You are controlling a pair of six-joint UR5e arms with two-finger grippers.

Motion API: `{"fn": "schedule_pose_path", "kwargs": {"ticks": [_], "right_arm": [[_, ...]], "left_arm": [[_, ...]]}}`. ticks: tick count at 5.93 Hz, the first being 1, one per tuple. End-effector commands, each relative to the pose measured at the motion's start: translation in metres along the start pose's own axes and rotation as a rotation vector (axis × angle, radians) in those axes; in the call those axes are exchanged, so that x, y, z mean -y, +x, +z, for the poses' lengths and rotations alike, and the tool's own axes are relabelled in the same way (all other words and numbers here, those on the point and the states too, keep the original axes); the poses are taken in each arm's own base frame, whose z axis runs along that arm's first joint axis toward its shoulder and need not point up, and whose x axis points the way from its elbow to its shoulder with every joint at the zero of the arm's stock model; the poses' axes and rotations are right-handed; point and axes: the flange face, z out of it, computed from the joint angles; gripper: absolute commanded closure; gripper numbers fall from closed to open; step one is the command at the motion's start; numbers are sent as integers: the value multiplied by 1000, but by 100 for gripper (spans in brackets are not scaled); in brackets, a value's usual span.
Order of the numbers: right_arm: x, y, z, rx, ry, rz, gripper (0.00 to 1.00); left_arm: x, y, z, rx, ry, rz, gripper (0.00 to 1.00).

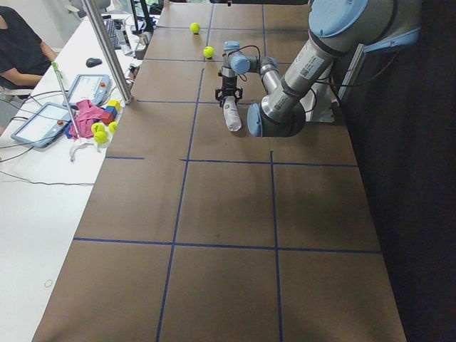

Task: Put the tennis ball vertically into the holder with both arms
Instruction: 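Lift the clear tube with the left gripper and rotate it upright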

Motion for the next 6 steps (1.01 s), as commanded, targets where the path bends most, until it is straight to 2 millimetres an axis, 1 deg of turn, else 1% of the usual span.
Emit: {"fn": "schedule_pose_path", "kwargs": {"ticks": [1,2,3,4,5,6], "right_arm": [[1,-1,-1,6,3,-8,0],[4,-3,-2,4,7,-13,0],[6,-5,-4,6,23,-31,0],[0,4,4,7,50,-60,0],[1,1,2,15,77,-93,0],[3,-3,-1,14,100,-119,0]], "left_arm": [[1,-3,-16,8,31,1,32],[1,-7,-28,19,63,-3,34],[0,-17,-54,39,165,-15,34],[-10,-24,-81,50,287,-79,34],[-22,-39,-101,65,457,-136,34],[-35,-56,-118,51,696,-246,34]]}}
